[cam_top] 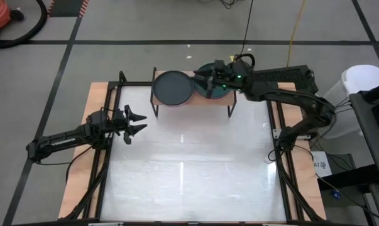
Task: Place and stack plates onto a shelf
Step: Return to Home Position
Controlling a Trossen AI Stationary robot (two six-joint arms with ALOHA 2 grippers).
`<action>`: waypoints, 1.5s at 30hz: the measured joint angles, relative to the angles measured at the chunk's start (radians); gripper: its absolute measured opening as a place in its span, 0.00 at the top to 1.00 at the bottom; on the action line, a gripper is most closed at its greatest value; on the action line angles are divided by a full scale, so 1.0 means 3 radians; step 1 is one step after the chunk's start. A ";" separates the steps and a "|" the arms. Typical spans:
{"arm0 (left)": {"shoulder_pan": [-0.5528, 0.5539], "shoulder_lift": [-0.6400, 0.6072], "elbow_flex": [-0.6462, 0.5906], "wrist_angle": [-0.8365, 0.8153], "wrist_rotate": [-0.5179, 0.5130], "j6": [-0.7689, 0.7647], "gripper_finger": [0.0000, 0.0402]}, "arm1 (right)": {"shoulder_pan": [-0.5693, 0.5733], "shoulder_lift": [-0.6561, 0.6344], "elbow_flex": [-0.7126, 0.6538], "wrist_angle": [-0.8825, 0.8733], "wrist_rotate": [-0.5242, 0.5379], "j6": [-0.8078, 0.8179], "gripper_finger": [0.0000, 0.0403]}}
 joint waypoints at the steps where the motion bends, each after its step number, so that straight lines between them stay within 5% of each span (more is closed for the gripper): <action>1: 0.0000 -0.0001 0.0000 -0.0002 0.0013 0.0026 0.50 | 0.0022 -0.0130 0.0000 -0.0229 0.0066 -0.0111 0.61; 7: 0.0000 -0.0004 0.0062 0.0031 0.0022 0.0197 0.50 | 0.0251 -0.0910 -0.0008 -0.1640 0.0764 -0.0717 0.74; 10: 0.0000 -0.0003 0.0065 0.0022 0.0023 0.0181 0.50 | 0.0417 -0.1279 -0.0171 -0.1893 0.1028 -0.0839 0.82; 16: 0.0000 -0.0004 0.0069 0.0083 -0.0005 0.0393 0.50 | 0.0775 -0.2030 -0.0935 -0.1388 0.1032 -0.0952 0.99; 26: 0.0000 -0.0004 0.0070 0.0096 -0.0005 0.0346 0.50 | 0.1025 -0.2926 -0.2186 -0.0583 0.1035 -0.0909 1.00; 36: 0.0000 -0.0003 0.0070 0.0067 -0.0005 0.0310 0.50 | 0.1064 -0.3144 -0.3120 0.0236 0.1046 -0.0851 1.00; 45: 0.0000 -0.0003 0.0070 0.0065 -0.0006 0.0303 0.50 | 0.1063 -0.3144 -0.3424 0.0325 0.1047 -0.0817 1.00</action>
